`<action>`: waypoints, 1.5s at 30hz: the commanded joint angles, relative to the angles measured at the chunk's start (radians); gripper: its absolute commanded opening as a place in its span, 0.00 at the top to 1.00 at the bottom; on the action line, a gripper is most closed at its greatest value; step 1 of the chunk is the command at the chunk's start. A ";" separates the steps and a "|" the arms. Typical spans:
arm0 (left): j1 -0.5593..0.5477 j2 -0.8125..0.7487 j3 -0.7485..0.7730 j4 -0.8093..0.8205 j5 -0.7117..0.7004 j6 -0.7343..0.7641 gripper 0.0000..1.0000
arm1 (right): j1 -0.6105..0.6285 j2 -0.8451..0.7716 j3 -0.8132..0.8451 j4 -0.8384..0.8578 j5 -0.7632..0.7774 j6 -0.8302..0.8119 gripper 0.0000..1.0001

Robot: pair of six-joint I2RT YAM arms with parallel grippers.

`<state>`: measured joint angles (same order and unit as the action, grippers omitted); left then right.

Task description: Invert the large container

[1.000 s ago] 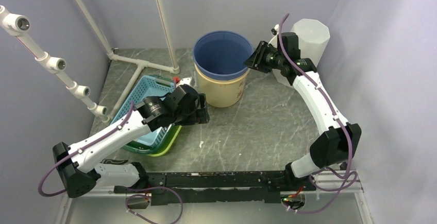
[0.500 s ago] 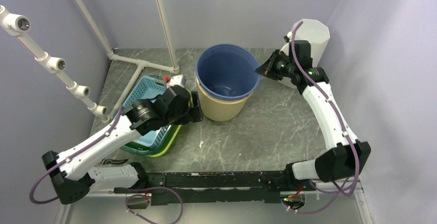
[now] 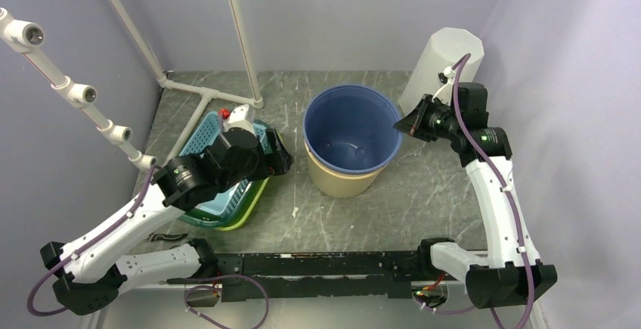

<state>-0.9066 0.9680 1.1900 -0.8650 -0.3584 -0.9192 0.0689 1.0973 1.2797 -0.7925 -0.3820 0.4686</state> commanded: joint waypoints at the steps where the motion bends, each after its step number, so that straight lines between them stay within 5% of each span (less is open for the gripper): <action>1: 0.002 0.053 0.110 0.106 0.071 0.062 0.05 | 0.003 -0.038 0.020 -0.056 -0.107 -0.047 1.00; 8: 0.002 0.184 0.287 0.079 0.082 0.161 0.08 | 0.005 -0.032 0.041 -0.098 -0.140 -0.067 1.00; 19: 0.003 0.275 0.311 0.052 0.145 0.131 0.25 | 0.006 -0.037 0.061 -0.095 -0.209 -0.056 1.00; 29: 0.002 0.339 0.355 0.001 0.169 0.158 0.53 | 0.010 -0.025 0.076 -0.120 -0.194 -0.069 0.98; 45: 0.002 0.394 0.410 -0.034 0.140 0.177 0.97 | 0.139 0.047 0.169 -0.284 0.077 -0.121 0.69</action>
<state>-0.8886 1.3586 1.5566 -0.9283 -0.2462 -0.7704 0.1547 1.1240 1.3865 -1.0351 -0.4046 0.3573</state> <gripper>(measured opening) 0.175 0.288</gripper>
